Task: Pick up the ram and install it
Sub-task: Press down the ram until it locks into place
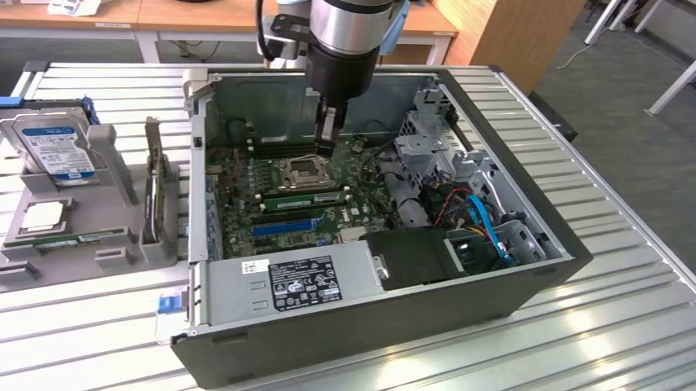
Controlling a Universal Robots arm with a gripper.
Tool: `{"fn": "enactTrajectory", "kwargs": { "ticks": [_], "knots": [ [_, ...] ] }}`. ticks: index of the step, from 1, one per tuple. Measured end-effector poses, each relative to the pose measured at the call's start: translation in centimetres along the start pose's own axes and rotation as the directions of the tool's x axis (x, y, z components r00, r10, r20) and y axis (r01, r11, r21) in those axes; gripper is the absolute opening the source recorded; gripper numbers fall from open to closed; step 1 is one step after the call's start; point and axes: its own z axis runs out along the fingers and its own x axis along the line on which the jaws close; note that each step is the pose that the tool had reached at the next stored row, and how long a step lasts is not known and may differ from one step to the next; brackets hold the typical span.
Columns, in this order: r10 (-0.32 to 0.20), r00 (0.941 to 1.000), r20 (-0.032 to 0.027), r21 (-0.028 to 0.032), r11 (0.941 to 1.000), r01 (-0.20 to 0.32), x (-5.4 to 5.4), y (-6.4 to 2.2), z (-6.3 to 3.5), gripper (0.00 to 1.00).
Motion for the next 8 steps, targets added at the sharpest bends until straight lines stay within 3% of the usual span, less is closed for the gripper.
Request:
{"fn": "enactTrajectory", "kwargs": {
  "ticks": [8],
  "knots": [
    [0.048, 0.9989, 0.0004, 0.0018, 0.9988, -0.048, 0.04, 0.12, -0.01, 0.1]
  ]
}}
